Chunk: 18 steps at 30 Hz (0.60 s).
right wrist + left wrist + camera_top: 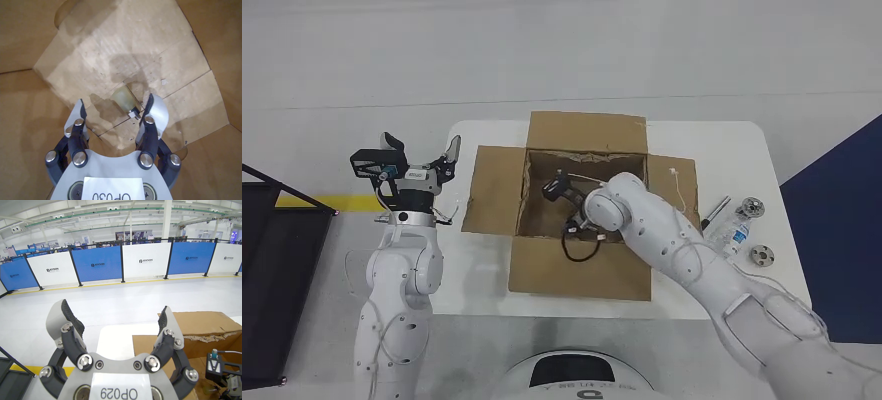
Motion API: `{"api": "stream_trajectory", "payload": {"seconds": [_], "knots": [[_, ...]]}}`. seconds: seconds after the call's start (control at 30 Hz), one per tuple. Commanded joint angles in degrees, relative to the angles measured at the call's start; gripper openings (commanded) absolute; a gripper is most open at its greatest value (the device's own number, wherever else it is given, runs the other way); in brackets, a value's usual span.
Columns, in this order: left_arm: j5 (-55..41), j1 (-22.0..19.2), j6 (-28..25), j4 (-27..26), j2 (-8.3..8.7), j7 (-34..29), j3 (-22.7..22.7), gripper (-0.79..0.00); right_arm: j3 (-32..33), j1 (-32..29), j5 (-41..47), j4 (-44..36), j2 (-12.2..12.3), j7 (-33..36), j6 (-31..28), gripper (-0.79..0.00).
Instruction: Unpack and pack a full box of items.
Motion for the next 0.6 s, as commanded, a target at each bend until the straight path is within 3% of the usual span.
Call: {"api": "stream_trajectory", "payload": {"seconds": [0.0, 0.1, 0.17, 0.2, 0.27, 0.57], "knots": [[0.00, 0.00, 0.00, 0.00, 0.00, 0.00, 0.00, 0.000, -0.11, 0.15, -0.34, 0.36, -0.29, -1.03, 0.67, -0.449], [0.00, 0.00, 0.00, 0.00, 0.00, 0.00, 0.00, 0.000, 0.24, 0.08, -0.51, 0.53, -0.47, -2.11, 1.18, -0.520], [0.00, 0.00, 0.00, 0.00, 0.00, 0.00, 0.00, 0.000, 0.62, -0.02, -0.87, 0.73, -0.50, -2.57, 1.91, -0.616], [0.00, 0.00, 0.00, 0.00, 0.00, 0.00, 0.00, 0.000, 0.77, -0.07, -0.86, 0.83, -0.51, -2.66, 2.15, -0.714], [0.00, 0.00, 0.00, 0.00, 0.00, 0.00, 0.00, 0.000, 1.54, -0.26, -0.22, 1.07, -0.52, -3.11, 2.42, -0.785], [0.00, 0.00, 0.00, 0.00, 0.00, 0.00, 0.00, 0.000, 7.77, -3.65, 0.94, -3.97, 1.43, -6.74, -0.17, -0.785]]}}
